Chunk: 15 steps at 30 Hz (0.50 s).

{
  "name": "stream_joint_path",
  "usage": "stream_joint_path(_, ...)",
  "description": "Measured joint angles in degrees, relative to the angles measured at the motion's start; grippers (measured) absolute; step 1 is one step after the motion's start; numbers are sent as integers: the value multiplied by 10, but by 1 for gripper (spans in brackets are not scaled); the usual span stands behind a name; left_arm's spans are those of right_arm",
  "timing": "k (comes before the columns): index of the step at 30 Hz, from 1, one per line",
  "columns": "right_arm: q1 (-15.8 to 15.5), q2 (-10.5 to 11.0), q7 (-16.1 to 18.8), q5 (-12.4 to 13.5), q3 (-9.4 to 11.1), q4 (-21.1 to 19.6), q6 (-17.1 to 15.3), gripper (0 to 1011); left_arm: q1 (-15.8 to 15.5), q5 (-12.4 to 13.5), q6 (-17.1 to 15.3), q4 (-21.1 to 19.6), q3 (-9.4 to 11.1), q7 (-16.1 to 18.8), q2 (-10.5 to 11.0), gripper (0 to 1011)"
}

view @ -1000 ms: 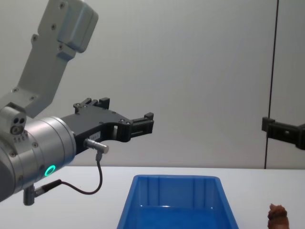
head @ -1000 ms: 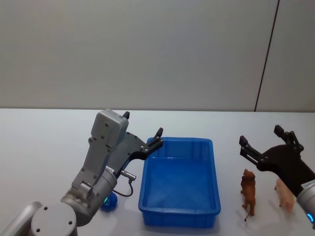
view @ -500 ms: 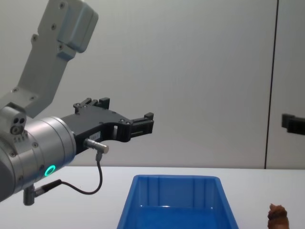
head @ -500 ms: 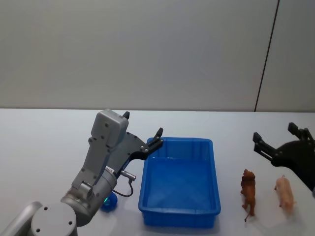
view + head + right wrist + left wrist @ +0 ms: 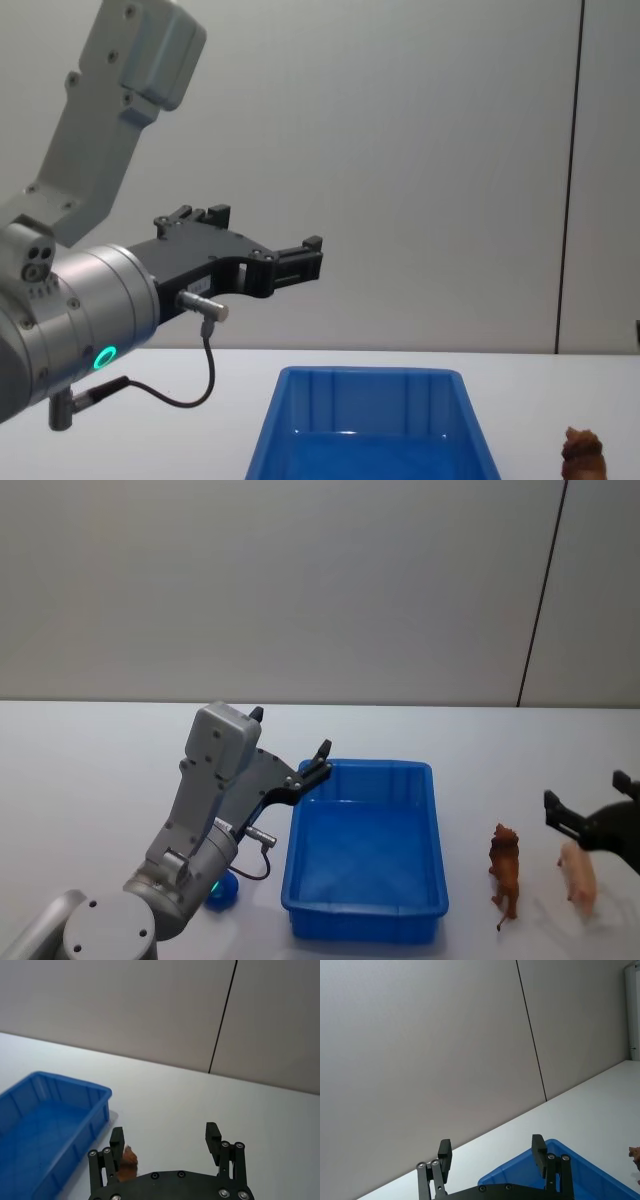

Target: Pick up the two dolls from the table and place them into the box.

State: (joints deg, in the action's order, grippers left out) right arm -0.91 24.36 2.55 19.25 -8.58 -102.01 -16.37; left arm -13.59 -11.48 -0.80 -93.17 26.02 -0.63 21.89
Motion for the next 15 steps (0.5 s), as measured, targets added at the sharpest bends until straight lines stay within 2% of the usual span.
stream_joint_path(15, 11, -7, -3, -17, -3, 62, -42, 1001, 0, 0, 0, 0, 0, 0, 0, 1002)
